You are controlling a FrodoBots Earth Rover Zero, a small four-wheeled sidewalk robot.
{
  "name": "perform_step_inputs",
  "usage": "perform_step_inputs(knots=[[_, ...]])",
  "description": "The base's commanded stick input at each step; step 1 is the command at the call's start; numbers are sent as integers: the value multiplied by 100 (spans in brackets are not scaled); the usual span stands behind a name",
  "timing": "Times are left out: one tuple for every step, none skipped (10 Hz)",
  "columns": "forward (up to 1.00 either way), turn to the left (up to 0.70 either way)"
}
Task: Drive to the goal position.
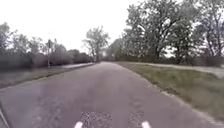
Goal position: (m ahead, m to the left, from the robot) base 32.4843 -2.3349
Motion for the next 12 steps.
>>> perform_step_inputs(knots=[[100,0],[100,0],[100,0],[100,0],[100,0],[100,0],[100,0],[100,0],[100,0],[100,0],[100,0],[100,0]])
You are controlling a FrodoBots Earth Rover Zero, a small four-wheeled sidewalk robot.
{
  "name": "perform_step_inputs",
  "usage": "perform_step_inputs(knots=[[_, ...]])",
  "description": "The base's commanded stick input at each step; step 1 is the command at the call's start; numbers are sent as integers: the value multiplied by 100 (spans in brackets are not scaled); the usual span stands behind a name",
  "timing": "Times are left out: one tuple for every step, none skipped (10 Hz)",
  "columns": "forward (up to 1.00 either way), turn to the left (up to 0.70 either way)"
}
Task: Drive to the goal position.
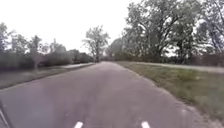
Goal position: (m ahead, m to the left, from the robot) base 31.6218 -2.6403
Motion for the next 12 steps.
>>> perform_step_inputs(knots=[[100,0],[100,0],[100,0],[100,0],[100,0],[100,0],[100,0],[100,0],[100,0],[100,0],[100,0],[100,0]])
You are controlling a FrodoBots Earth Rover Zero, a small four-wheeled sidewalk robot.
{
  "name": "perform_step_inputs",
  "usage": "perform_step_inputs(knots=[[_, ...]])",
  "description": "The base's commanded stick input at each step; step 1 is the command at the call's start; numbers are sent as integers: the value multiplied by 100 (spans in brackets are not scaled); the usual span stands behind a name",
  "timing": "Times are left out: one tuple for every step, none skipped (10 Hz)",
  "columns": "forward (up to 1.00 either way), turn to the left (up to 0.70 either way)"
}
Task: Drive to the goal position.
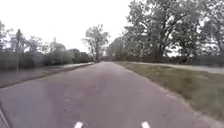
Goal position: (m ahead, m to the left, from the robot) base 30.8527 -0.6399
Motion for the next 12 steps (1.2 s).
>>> perform_step_inputs(knots=[[100,0],[100,0],[100,0],[100,0],[100,0],[100,0],[100,0],[100,0],[100,0],[100,0],[100,0],[100,0]])
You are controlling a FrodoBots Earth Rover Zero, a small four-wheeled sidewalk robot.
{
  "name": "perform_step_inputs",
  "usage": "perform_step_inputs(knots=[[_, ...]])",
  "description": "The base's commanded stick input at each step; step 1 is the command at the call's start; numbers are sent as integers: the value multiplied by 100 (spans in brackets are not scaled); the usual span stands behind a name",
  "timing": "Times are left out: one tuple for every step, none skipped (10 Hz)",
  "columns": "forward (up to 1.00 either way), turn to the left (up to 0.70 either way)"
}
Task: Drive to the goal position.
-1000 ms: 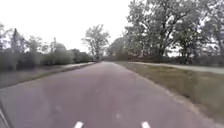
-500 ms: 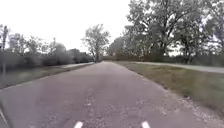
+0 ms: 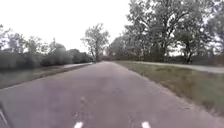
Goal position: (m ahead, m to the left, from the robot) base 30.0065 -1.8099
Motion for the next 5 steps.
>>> perform_step_inputs(knots=[[100,0],[100,0],[100,0],[100,0],[100,0]])
